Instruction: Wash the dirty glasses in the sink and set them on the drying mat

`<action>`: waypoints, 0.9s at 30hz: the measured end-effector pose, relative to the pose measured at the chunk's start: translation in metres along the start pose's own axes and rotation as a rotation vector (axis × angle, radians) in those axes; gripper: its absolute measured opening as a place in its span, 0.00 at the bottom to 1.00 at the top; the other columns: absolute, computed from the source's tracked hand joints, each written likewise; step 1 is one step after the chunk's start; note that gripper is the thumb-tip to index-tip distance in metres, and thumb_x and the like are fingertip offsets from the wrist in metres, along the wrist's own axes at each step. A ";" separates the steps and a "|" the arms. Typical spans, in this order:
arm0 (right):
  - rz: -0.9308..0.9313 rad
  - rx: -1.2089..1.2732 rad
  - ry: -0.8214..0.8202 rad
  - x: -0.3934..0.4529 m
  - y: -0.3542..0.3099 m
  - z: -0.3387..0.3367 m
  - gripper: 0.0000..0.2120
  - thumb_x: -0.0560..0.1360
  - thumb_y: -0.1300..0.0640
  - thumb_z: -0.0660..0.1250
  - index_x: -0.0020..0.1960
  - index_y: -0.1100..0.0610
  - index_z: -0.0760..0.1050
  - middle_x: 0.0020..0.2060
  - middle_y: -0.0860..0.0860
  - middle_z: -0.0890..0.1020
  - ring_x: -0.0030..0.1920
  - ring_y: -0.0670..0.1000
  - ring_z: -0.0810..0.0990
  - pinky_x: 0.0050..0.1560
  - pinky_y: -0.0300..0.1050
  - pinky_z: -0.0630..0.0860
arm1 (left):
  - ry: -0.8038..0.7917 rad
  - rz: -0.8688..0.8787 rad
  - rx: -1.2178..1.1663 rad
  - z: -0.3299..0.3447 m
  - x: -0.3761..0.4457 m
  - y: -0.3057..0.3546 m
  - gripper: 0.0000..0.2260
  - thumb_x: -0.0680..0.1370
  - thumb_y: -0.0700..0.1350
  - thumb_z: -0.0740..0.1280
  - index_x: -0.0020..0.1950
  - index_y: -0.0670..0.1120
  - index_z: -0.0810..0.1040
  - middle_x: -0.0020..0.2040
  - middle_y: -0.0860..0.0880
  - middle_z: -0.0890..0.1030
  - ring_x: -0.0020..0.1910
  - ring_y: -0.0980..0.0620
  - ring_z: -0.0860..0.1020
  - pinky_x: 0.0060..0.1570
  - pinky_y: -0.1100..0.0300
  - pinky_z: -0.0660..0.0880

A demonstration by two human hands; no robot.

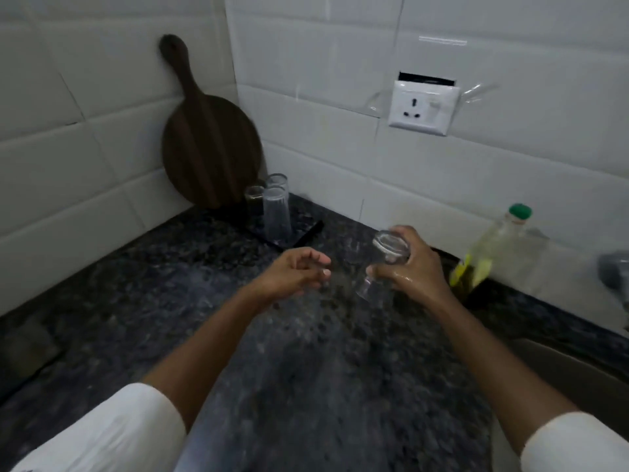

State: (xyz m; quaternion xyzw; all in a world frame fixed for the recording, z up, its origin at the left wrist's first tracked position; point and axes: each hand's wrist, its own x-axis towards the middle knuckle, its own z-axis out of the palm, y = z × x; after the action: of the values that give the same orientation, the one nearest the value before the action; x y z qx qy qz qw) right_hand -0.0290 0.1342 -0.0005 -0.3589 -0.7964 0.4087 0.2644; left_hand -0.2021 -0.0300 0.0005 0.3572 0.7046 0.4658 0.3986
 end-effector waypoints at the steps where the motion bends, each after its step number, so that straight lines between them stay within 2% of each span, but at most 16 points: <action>1: -0.010 0.010 0.004 0.024 -0.008 0.018 0.35 0.58 0.53 0.83 0.61 0.47 0.73 0.55 0.51 0.82 0.53 0.52 0.81 0.51 0.45 0.78 | 0.012 0.000 -0.002 -0.019 0.012 -0.004 0.09 0.78 0.40 0.70 0.58 0.44 0.77 0.44 0.48 0.82 0.35 0.59 0.80 0.29 0.70 0.73; 3: -0.024 0.021 0.019 0.071 -0.025 0.053 0.34 0.58 0.55 0.82 0.61 0.48 0.74 0.54 0.50 0.82 0.53 0.51 0.80 0.48 0.41 0.76 | 0.027 0.003 0.013 -0.052 0.035 -0.011 0.10 0.78 0.39 0.70 0.58 0.42 0.77 0.43 0.47 0.81 0.33 0.62 0.80 0.29 0.71 0.72; 5: -0.033 -0.009 0.030 0.115 -0.040 0.087 0.33 0.58 0.56 0.82 0.59 0.49 0.73 0.52 0.48 0.81 0.50 0.50 0.79 0.40 0.36 0.72 | 0.034 0.000 0.022 -0.078 0.057 -0.018 0.10 0.78 0.38 0.69 0.59 0.40 0.77 0.44 0.46 0.80 0.32 0.63 0.80 0.29 0.73 0.71; 8: -0.061 -0.060 0.013 0.172 -0.052 0.132 0.32 0.57 0.57 0.82 0.58 0.51 0.73 0.51 0.49 0.81 0.47 0.50 0.78 0.33 0.32 0.68 | 0.027 -0.026 0.014 -0.103 0.083 -0.030 0.12 0.78 0.39 0.69 0.61 0.41 0.77 0.48 0.43 0.81 0.39 0.56 0.80 0.28 0.72 0.72; 10: -0.070 -0.099 0.003 0.200 -0.054 0.155 0.33 0.58 0.58 0.81 0.60 0.51 0.74 0.51 0.50 0.81 0.48 0.51 0.78 0.37 0.35 0.70 | 0.016 -0.043 -0.015 -0.113 0.097 -0.038 0.12 0.78 0.40 0.70 0.61 0.43 0.77 0.49 0.44 0.81 0.41 0.55 0.79 0.30 0.72 0.73; 15: -0.141 -0.176 -0.069 0.247 -0.045 0.193 0.30 0.60 0.62 0.80 0.61 0.55 0.76 0.47 0.48 0.80 0.47 0.48 0.78 0.40 0.28 0.68 | -0.025 -0.045 -0.034 -0.133 0.119 -0.057 0.08 0.78 0.44 0.70 0.57 0.49 0.78 0.49 0.47 0.84 0.42 0.56 0.81 0.39 0.63 0.74; 18: -0.171 -0.253 -0.144 0.259 -0.034 0.203 0.27 0.62 0.60 0.79 0.59 0.54 0.76 0.53 0.50 0.83 0.52 0.51 0.81 0.49 0.35 0.71 | -0.030 -0.052 -0.047 -0.142 0.124 -0.064 0.08 0.78 0.45 0.70 0.56 0.51 0.78 0.52 0.46 0.84 0.42 0.56 0.82 0.42 0.60 0.73; 21: -0.183 -0.270 -0.191 0.260 -0.028 0.206 0.27 0.63 0.59 0.80 0.59 0.55 0.76 0.55 0.50 0.83 0.52 0.50 0.82 0.52 0.39 0.76 | -0.027 -0.046 -0.047 -0.148 0.124 -0.066 0.08 0.78 0.45 0.71 0.55 0.51 0.78 0.53 0.45 0.85 0.43 0.55 0.82 0.44 0.58 0.73; 24: -0.154 -0.257 -0.227 0.259 -0.023 0.205 0.29 0.63 0.60 0.80 0.62 0.54 0.74 0.58 0.51 0.82 0.53 0.49 0.80 0.51 0.38 0.75 | -0.007 -0.036 -0.047 -0.151 0.125 -0.067 0.08 0.77 0.45 0.71 0.55 0.52 0.78 0.54 0.44 0.85 0.44 0.54 0.82 0.43 0.59 0.74; 27: -0.116 -0.333 -0.345 0.254 -0.028 0.201 0.38 0.65 0.62 0.79 0.71 0.54 0.66 0.65 0.55 0.77 0.61 0.56 0.78 0.52 0.39 0.74 | -0.014 -0.041 -0.051 -0.148 0.123 -0.065 0.08 0.78 0.44 0.71 0.56 0.51 0.78 0.54 0.43 0.84 0.44 0.55 0.82 0.42 0.59 0.73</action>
State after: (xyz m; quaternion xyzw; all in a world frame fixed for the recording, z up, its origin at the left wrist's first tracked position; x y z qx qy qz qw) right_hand -0.3357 0.2304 -0.0499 -0.2757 -0.9055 0.3113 0.0847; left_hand -0.3960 0.0024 -0.0519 0.3360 0.6968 0.4728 0.4219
